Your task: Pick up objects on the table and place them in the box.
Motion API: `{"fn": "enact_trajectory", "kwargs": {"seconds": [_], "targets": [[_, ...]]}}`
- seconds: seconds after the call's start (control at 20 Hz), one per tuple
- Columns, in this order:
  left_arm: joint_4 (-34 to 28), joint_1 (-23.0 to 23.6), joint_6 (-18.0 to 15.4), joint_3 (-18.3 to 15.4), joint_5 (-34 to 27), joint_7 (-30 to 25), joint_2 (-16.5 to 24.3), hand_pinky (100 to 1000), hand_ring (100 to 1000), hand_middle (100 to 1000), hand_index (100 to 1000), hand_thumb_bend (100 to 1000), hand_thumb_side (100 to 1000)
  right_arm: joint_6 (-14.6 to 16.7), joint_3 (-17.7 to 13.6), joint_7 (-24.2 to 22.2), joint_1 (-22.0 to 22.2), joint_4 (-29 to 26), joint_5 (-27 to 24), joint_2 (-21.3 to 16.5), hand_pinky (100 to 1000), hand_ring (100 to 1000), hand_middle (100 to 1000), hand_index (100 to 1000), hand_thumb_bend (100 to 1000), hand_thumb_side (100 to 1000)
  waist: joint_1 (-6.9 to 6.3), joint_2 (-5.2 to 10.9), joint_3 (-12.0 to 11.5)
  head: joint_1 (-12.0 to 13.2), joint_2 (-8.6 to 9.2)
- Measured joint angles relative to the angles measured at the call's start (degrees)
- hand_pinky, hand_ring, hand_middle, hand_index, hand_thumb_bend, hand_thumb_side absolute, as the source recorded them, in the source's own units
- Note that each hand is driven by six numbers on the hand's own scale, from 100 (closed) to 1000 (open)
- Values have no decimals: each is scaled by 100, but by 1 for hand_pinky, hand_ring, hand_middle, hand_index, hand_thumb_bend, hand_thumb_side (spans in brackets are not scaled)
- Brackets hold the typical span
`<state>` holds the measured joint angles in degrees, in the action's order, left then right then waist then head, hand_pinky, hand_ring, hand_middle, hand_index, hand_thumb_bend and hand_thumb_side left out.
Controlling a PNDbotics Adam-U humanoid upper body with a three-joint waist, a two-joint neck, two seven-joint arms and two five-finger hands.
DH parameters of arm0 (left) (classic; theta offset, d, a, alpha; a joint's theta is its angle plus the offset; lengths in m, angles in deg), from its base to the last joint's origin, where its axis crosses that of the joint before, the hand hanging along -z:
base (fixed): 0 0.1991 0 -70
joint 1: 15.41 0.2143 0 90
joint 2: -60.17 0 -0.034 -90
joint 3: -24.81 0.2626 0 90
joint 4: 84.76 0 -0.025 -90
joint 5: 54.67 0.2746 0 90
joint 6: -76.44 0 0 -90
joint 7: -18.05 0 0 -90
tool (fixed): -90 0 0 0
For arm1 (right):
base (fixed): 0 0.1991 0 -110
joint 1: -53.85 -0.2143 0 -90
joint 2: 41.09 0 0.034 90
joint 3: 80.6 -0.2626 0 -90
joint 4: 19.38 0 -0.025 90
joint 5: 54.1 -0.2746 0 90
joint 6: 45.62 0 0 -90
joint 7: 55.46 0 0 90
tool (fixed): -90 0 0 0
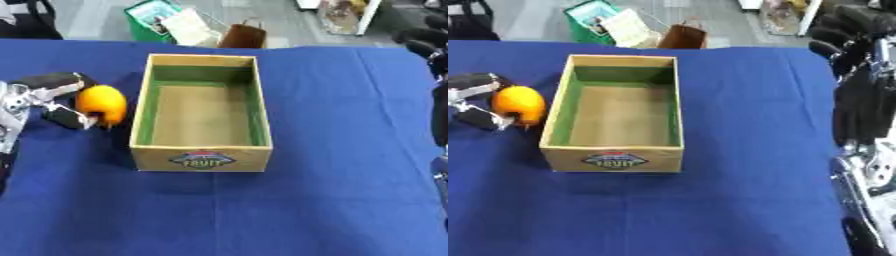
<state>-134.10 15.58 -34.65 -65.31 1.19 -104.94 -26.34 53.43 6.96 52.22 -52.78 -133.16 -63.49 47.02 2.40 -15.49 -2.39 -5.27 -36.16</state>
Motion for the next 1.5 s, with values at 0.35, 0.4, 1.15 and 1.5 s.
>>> {"fn": "enact_trajectory", "kwargs": {"seconds": [0.35, 0.4, 1.15, 1.5], "targets": [[-573, -47, 415, 37, -28, -63, 163, 569, 684, 736, 827, 100, 264, 0, 0, 0, 1, 0, 0, 0, 774, 750, 719, 808, 100, 1000, -14, 1, -6, -43, -1], [-645, -55, 454, 37, -14, -66, 174, 568, 683, 732, 823, 100, 264, 0, 0, 0, 2, 0, 0, 0, 774, 750, 719, 808, 100, 1000, -14, 1, -5, -43, -1], [-1872, -411, 728, 154, -372, 441, -100, 479, 587, 594, 697, 100, 289, 10, 3, -8, -9, 0, -17, 0, 773, 750, 718, 808, 100, 1000, 26, 11, 51, -41, -4], [-2195, -410, 781, 393, -231, 981, -657, 468, 579, 580, 669, 100, 290, 35, 32, -32, -80, 0, -49, 38, 771, 750, 718, 808, 100, 1000, 69, 12, 206, 41, -4]]}}
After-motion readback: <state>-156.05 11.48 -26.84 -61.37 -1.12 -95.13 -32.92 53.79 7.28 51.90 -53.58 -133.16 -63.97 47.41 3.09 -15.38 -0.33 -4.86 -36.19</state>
